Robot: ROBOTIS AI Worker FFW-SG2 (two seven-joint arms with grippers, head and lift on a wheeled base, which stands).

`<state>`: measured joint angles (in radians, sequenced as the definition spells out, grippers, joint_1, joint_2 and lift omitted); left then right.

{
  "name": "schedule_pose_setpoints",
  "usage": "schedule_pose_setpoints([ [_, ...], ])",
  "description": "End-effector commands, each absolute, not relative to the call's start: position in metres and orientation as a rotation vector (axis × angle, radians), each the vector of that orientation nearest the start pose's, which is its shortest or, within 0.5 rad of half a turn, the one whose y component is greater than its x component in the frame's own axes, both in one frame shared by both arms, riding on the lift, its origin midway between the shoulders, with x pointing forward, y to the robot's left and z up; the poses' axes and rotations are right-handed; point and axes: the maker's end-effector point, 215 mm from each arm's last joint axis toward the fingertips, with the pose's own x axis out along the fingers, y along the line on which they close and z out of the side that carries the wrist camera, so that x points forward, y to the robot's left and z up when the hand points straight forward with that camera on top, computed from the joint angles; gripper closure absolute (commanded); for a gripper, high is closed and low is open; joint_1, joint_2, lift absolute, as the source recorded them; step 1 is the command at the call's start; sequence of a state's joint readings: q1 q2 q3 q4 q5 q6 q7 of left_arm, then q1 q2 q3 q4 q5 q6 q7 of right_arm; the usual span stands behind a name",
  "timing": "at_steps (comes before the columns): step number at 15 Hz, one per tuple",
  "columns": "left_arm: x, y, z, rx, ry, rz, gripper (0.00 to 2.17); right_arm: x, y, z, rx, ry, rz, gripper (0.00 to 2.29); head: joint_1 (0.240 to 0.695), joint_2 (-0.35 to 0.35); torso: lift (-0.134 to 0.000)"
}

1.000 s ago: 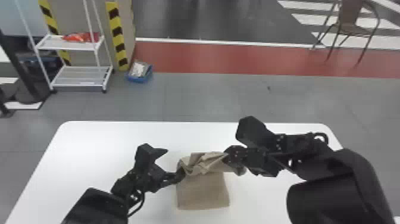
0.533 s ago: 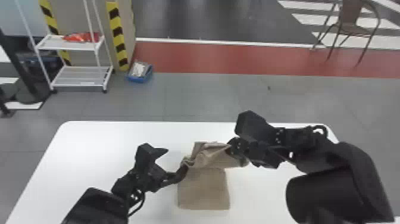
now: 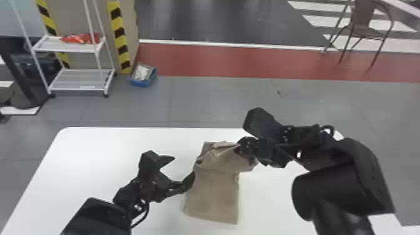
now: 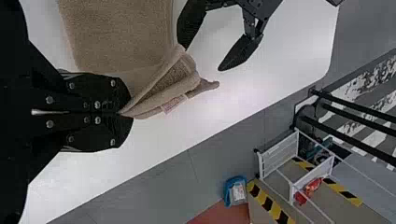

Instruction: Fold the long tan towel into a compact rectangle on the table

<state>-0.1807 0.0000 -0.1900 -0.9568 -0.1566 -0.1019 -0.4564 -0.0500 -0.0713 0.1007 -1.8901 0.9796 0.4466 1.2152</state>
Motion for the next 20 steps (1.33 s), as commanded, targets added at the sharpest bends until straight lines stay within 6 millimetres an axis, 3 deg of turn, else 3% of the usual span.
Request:
schedule_pose_setpoints([
  [1,0.54,0.042,-0.54,0.139,0.362,-0.675,0.2,0.517,-0.16,-0.397,-0.797,0.604,0.805,1.48,0.695,-0.113,0.0],
  [5,0.542,0.047,-0.538,0.136,0.353,-0.667,0.2,0.501,-0.143,-0.411,-0.843,0.634,0.853,1.48,0.695,-0.115,0.0],
  [11,0.545,0.052,-0.533,0.139,0.345,-0.668,0.2,0.496,-0.126,-0.437,-0.896,0.675,0.869,1.48,0.695,-0.091,0.0],
  [20,0.572,0.124,-0.523,0.141,0.34,-0.543,0.2,0.468,-0.105,-0.457,-0.911,0.733,0.934,1.48,0.695,-0.008,0.0],
])
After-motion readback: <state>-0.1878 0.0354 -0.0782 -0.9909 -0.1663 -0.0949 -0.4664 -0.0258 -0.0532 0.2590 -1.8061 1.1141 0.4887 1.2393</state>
